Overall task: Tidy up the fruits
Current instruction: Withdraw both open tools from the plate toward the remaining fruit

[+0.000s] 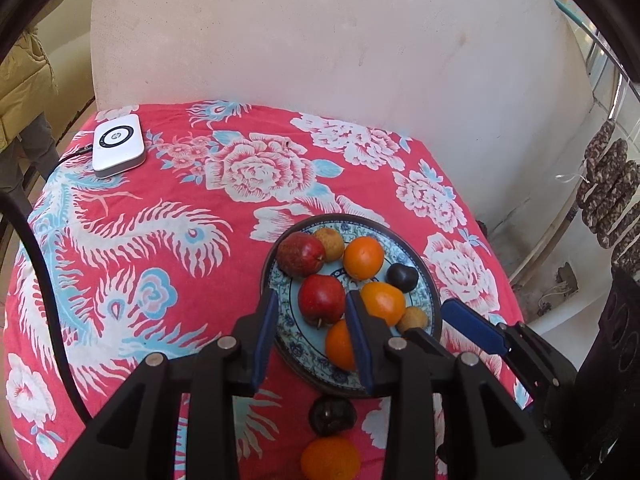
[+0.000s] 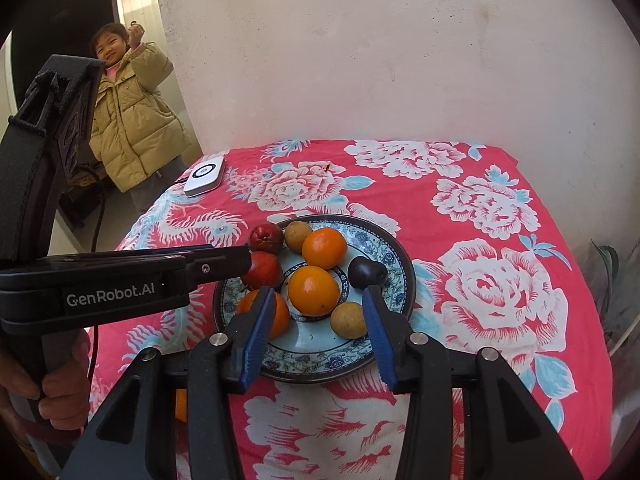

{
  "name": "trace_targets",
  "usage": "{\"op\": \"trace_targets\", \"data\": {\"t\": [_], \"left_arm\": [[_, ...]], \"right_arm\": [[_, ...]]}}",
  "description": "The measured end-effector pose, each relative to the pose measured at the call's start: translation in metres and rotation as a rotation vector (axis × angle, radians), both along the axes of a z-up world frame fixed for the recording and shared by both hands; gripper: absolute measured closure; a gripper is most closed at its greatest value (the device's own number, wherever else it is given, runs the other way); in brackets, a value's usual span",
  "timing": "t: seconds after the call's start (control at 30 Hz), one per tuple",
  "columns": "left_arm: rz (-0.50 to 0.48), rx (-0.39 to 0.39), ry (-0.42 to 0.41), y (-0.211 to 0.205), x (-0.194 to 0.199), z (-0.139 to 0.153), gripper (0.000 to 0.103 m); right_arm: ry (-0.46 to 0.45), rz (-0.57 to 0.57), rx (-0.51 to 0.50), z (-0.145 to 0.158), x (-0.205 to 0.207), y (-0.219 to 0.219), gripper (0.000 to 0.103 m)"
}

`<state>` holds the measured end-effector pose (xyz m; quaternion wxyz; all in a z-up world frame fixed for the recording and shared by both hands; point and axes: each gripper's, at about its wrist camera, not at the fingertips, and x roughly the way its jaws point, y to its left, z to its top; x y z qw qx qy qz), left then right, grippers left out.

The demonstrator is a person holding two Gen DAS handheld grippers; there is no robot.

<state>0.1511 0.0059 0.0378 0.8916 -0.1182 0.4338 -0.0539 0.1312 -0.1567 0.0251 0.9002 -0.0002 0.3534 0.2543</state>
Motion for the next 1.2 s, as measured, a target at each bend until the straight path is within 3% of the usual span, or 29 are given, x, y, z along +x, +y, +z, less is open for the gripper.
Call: {"op": "trace_targets", "data": {"t": [1.2], "left_arm": [[0.067,0.02,0.017,0.028,-0.098,0.005,0.067]], "right_arm": [[0.012,0.043,0.001,0.01,-0.076,0.009,0.055]]}}
